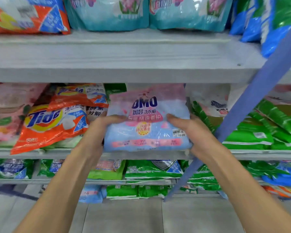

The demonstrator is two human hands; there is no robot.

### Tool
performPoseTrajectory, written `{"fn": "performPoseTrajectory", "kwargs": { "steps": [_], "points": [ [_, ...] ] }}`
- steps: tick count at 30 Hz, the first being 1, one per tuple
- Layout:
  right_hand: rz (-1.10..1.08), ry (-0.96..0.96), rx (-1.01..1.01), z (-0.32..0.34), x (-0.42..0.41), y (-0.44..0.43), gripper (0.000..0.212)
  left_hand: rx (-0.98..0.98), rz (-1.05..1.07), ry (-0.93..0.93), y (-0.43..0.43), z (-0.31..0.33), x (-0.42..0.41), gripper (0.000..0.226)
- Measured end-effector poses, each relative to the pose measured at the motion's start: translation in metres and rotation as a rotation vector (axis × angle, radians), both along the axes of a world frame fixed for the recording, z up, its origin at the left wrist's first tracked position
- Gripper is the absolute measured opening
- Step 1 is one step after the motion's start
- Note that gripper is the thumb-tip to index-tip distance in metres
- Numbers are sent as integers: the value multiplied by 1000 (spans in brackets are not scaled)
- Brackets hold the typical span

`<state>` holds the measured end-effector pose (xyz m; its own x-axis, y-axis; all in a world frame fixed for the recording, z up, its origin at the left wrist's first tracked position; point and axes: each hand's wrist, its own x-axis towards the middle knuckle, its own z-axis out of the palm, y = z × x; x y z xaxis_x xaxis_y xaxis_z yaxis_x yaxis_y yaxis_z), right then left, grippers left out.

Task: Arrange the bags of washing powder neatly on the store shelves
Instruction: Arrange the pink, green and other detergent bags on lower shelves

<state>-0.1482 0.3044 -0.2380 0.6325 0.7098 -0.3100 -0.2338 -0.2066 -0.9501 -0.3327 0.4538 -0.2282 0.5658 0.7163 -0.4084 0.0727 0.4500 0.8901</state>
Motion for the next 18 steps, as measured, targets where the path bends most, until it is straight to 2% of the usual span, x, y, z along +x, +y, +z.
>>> {"fn": "performPoseTrajectory", "kwargs": {
  "steps": [3,7,10,13,15,16,18],
  "points": [
    [119,77,62,28,-16,-30,53,-53,-9,-195,-26,21,-35,64],
    [262,117,109,49,-32,-70,69,-72,-66,-228,-59,31,-71,92],
    [314,107,67,59,-43,-101,66,-74,-112,-205,-89,38,-85,91],
    [146,78,29,63,-54,-132,83,-14,-185,-185,-124,53,-81,89],
    [9,81,64,66,-56,-156,79,-4,-158,-217,-147,65,-69,71],
    [-29,88,86,69,-57,-169,78,-12,-141,-227,-159,73,-61,57],
    [-77,89,123,76,-51,-200,76,-19,-120,-200,-182,90,-43,44]
  ]
}}
